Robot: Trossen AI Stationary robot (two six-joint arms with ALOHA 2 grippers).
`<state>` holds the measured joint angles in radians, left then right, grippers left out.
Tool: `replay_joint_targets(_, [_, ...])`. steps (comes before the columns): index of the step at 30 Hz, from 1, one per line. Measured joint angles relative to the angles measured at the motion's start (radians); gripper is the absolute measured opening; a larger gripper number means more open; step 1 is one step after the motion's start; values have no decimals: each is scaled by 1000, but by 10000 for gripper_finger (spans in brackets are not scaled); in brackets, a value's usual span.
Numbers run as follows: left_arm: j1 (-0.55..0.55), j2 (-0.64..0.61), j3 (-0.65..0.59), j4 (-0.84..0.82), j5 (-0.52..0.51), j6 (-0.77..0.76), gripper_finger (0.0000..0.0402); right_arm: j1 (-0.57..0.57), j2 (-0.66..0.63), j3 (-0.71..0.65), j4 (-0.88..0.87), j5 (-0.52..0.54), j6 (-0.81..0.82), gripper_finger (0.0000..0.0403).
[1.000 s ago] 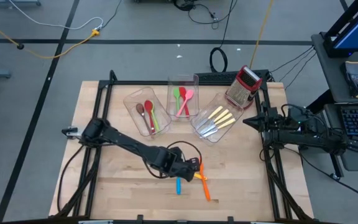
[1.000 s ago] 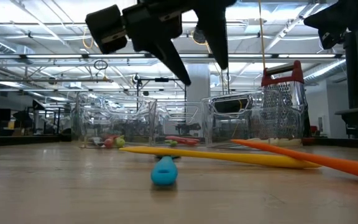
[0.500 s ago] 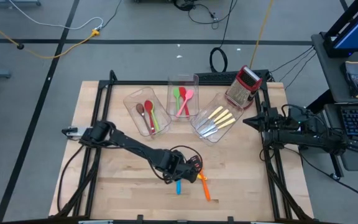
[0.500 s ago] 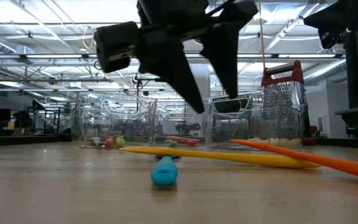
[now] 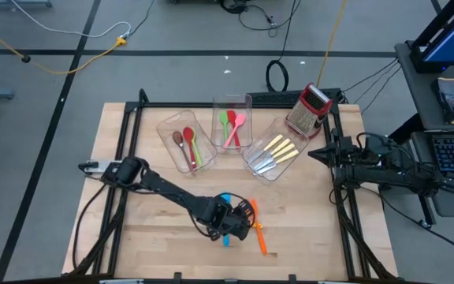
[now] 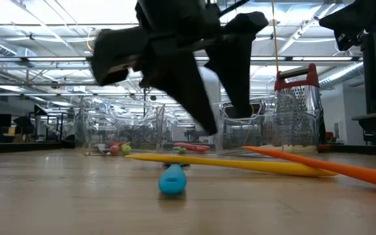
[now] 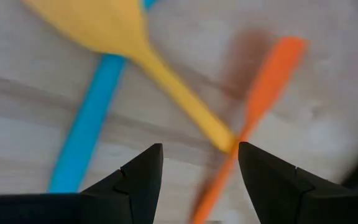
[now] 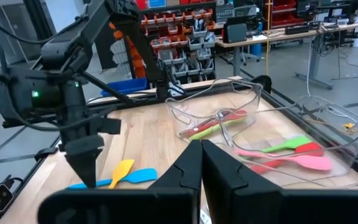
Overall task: Pick & Place Kitchen Items
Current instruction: Put the yellow spatula into the middle transparent bin
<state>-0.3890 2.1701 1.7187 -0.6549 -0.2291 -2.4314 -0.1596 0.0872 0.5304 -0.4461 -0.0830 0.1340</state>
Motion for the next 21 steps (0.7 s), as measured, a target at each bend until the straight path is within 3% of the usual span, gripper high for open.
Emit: replay_joint_targets(21, [49, 54, 2, -9, 45, -38, 214, 0, 0, 0, 7, -1, -20, 0])
